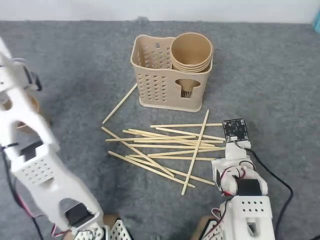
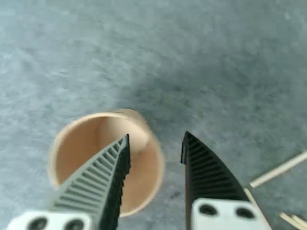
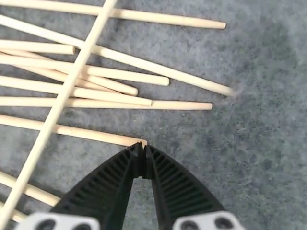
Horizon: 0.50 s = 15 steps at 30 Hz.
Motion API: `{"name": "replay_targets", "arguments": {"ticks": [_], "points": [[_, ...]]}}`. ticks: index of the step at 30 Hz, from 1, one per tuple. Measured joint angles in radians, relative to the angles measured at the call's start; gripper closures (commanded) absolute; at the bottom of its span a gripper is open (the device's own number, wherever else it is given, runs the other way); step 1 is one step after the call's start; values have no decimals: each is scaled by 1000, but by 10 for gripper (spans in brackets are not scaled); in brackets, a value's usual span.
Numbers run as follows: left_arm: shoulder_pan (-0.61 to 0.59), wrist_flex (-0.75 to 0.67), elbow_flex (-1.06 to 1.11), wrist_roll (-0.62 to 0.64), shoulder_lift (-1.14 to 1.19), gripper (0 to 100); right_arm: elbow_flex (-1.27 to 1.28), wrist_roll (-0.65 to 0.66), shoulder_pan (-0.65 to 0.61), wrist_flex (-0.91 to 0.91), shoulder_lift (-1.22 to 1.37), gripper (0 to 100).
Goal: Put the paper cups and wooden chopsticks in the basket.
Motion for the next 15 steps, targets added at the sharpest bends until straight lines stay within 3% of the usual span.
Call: {"name": "replay_targets", "arguments": {"ticks": [15], "points": [[20,0,255,5,0,847,0,0,0,0,0,990]]}}
